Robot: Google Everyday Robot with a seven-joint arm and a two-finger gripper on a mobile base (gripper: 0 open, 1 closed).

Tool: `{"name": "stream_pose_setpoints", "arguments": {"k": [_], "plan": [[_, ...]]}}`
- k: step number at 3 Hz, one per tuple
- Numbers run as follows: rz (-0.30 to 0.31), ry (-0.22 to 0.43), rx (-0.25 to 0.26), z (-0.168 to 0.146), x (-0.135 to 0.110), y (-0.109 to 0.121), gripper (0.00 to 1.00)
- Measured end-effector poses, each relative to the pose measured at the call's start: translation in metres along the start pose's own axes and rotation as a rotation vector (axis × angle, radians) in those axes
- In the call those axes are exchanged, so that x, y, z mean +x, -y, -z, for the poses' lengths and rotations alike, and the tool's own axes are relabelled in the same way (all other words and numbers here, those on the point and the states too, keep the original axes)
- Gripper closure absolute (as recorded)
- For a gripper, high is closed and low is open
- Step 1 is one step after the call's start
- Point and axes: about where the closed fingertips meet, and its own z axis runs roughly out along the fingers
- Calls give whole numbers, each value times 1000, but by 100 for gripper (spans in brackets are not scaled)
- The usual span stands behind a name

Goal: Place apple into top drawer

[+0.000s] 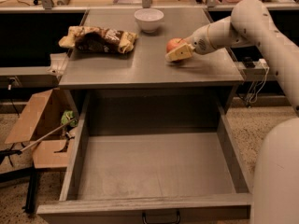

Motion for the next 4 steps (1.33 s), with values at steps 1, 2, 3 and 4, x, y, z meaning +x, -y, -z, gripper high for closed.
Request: {"name": "stream_pose_setpoints", "arguments": {"k": [1,2,3,4], "plan": [[32,28,-18,15,-4,-22,57],[104,77,-17,48,-19,-55,81],[171,127,-41,86,-24,-95,100],[170,127,-43,84,-24,-95,100]]}}
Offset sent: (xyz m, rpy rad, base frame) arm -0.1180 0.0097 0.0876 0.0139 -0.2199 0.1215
